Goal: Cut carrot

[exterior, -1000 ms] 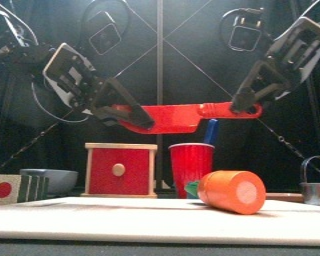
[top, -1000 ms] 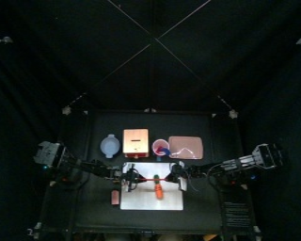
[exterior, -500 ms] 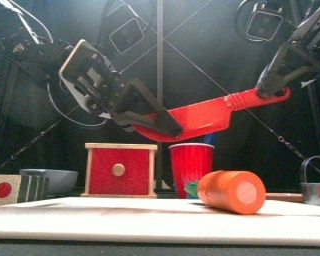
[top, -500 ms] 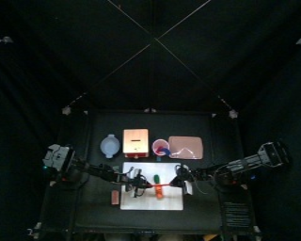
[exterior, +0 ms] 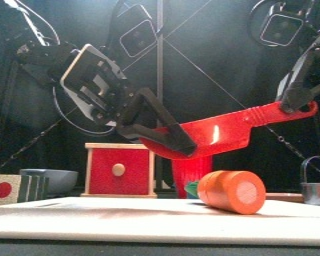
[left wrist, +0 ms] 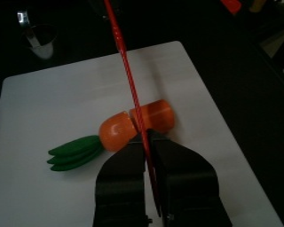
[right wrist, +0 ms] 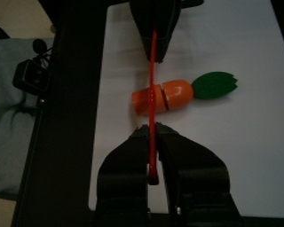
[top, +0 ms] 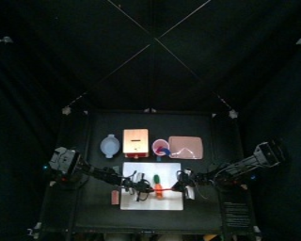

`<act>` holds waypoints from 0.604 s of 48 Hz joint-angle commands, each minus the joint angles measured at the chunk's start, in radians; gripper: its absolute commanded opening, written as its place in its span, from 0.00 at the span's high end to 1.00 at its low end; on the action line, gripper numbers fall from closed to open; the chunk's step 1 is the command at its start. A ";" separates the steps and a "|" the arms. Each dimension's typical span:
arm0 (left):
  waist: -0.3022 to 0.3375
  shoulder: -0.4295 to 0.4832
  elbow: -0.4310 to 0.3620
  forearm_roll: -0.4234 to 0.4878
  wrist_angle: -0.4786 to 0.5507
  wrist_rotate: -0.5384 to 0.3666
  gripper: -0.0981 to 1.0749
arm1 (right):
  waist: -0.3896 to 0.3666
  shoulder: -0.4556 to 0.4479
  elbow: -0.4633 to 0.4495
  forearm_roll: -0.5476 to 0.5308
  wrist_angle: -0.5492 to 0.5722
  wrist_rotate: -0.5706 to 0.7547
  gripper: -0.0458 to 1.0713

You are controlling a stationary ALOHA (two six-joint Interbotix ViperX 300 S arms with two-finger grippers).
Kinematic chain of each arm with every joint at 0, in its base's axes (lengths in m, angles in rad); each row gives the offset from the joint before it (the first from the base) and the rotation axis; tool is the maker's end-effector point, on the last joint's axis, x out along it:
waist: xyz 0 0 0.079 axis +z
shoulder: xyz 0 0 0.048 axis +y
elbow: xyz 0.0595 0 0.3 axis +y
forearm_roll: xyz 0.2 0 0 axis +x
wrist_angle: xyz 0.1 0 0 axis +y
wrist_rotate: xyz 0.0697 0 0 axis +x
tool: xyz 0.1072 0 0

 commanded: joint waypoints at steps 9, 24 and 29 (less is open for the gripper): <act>-0.002 -0.006 -0.023 -0.003 -0.003 0.008 0.63 | 0.000 -0.006 0.009 -0.003 -0.034 -0.003 0.79; -0.006 0.035 -0.048 -0.002 0.014 0.009 0.63 | -0.009 0.049 0.025 -0.005 -0.046 -0.003 0.79; -0.006 0.026 -0.046 -0.003 0.021 0.009 0.63 | -0.017 0.051 0.026 -0.008 -0.049 -0.005 0.79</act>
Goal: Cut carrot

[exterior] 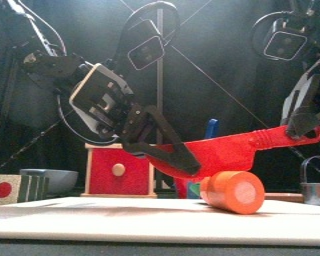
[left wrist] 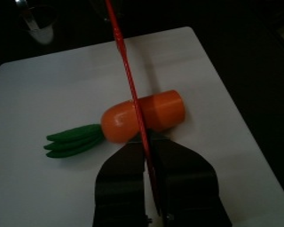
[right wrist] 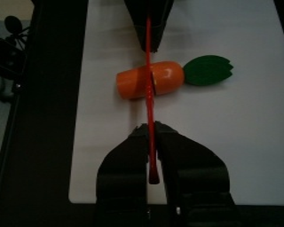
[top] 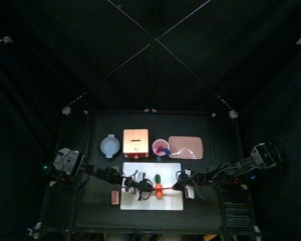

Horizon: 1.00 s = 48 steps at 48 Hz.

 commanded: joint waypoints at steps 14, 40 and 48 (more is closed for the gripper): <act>-0.008 -0.008 -0.012 0.003 0.018 0.011 0.63 | -0.018 0.026 -0.005 -0.011 -0.011 -0.002 0.79; -0.006 0.052 0.028 -0.021 0.021 0.009 0.63 | -0.005 0.184 -0.029 0.021 -0.011 0.000 0.80; -0.005 0.044 0.028 -0.023 0.032 0.009 0.63 | -0.003 0.192 -0.040 0.020 -0.012 -0.002 0.80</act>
